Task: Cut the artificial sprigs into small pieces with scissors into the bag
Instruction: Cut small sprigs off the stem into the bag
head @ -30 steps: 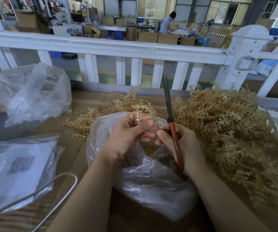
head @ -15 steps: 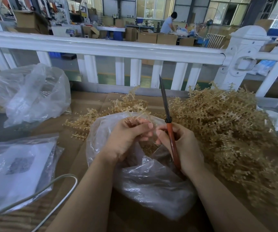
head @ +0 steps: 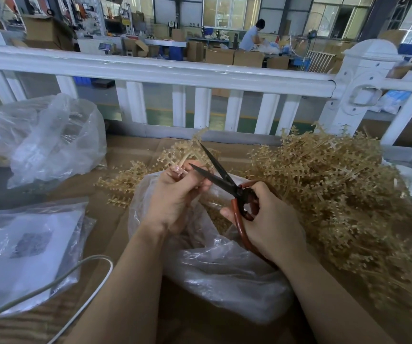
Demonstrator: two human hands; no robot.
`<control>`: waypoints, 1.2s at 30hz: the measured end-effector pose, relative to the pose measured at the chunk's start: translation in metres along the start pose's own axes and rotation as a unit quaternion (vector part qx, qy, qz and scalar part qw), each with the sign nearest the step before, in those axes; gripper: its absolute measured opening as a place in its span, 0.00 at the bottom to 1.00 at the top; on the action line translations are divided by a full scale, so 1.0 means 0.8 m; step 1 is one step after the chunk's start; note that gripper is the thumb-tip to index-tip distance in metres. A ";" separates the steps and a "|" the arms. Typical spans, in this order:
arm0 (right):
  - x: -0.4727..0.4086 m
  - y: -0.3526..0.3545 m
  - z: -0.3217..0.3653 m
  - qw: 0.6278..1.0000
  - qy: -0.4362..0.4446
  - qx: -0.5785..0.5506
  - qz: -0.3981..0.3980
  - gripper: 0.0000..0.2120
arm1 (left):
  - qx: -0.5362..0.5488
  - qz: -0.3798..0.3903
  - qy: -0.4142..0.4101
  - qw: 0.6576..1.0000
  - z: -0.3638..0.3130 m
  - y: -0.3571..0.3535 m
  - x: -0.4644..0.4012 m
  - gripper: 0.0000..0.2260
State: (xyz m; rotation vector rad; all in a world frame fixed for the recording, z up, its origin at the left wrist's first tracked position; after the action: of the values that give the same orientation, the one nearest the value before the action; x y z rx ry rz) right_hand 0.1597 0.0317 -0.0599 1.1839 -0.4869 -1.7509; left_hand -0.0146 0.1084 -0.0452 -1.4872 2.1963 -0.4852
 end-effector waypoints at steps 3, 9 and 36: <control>0.000 -0.002 -0.003 1.000 -0.011 0.003 0.004 0.35 | -0.008 0.021 -0.006 1.000 -0.002 -0.001 0.001 0.05; 0.002 -0.004 -0.005 1.000 -0.010 0.008 0.000 0.29 | -0.027 0.036 0.013 0.999 -0.002 -0.003 0.002 0.02; 0.000 0.001 0.005 0.995 0.052 0.056 -0.062 0.27 | -0.019 0.052 0.028 0.998 -0.005 -0.006 0.006 0.05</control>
State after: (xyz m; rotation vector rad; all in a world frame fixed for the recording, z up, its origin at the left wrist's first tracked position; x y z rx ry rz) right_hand 0.1568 0.0310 -0.0574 1.4028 -0.4616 -1.7750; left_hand -0.0144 0.1021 -0.0404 -1.3863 2.3253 -0.4575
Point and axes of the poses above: each hand's wrist, its own x-axis away from the middle knuckle, its own y-axis out of the back of the hand, z = x × y, the point moved 2 cm from there along -x, towards the middle knuckle, and after that the axes turned 4 degrees about y, right-handed, at the moved point
